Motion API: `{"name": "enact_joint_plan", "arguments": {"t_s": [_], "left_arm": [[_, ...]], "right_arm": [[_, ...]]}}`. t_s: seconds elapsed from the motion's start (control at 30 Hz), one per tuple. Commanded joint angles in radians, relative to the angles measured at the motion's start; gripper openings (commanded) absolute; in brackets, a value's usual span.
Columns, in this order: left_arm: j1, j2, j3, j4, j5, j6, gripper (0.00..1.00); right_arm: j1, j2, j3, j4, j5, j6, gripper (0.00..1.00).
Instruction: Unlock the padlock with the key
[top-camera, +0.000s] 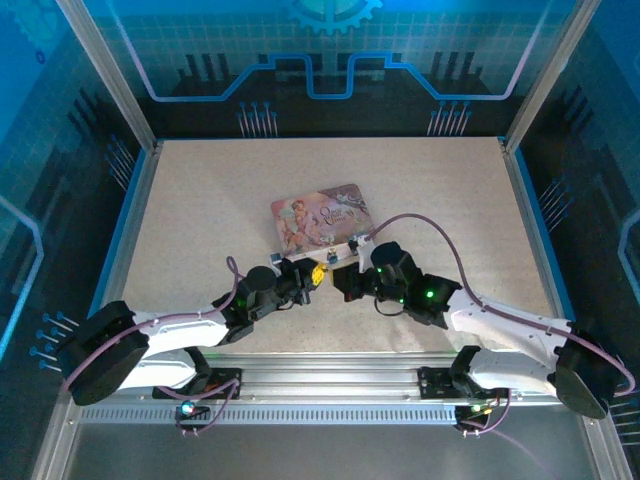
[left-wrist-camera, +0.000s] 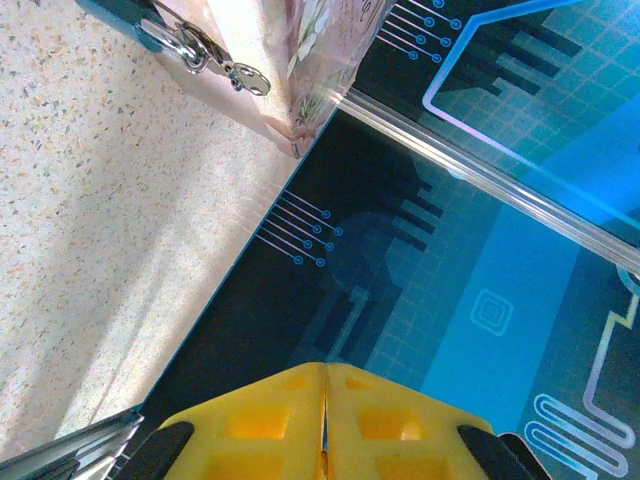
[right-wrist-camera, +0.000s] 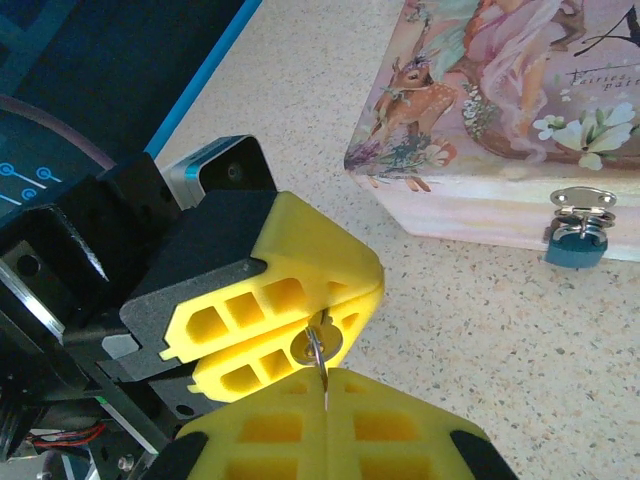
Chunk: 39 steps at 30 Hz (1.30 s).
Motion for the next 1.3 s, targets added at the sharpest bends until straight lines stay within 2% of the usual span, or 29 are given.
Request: {"name": "enact_joint_plan", "arguments": {"t_s": [0.0,0.1,0.27,0.4,0.57,0.7,0.8,1.0,1.27], "left_arm": [[-0.009,-0.021,-0.004,-0.019,-0.017,0.025,0.07],[-0.008,-0.024,0.000,-0.030,-0.020,0.052,0.01],[-0.008,-0.051,0.010,-0.048,-0.052,0.171,0.00],[-0.008,-0.109,0.039,-0.146,-0.101,0.356,0.00],[-0.009,-0.173,0.079,-0.238,-0.160,0.672,0.00],[-0.009,-0.191,0.091,-0.190,-0.143,0.865,0.00],[-0.009,-0.184,0.090,-0.082,-0.102,0.954,0.00],[-0.023,-0.135,0.085,0.150,-0.042,1.020,0.00],[-0.049,-0.099,0.095,0.184,-0.050,1.024,0.00]], "right_arm": [[0.016,-0.025,-0.013,0.000,0.021,0.013,0.02],[0.015,-0.034,-0.018,0.002,0.019,0.013,0.02],[-0.014,-0.058,-0.039,0.014,-0.028,0.012,0.07],[-0.078,-0.127,-0.087,0.057,-0.125,0.012,0.23],[-0.175,-0.220,-0.131,0.108,-0.301,0.000,0.43],[-0.234,-0.258,-0.166,0.217,-0.428,0.046,0.53],[-0.251,-0.244,-0.183,0.332,-0.482,0.105,0.57],[-0.248,-0.156,-0.166,0.469,-0.543,0.192,0.57],[-0.235,-0.092,-0.129,0.494,-0.528,0.199,0.56]]}}
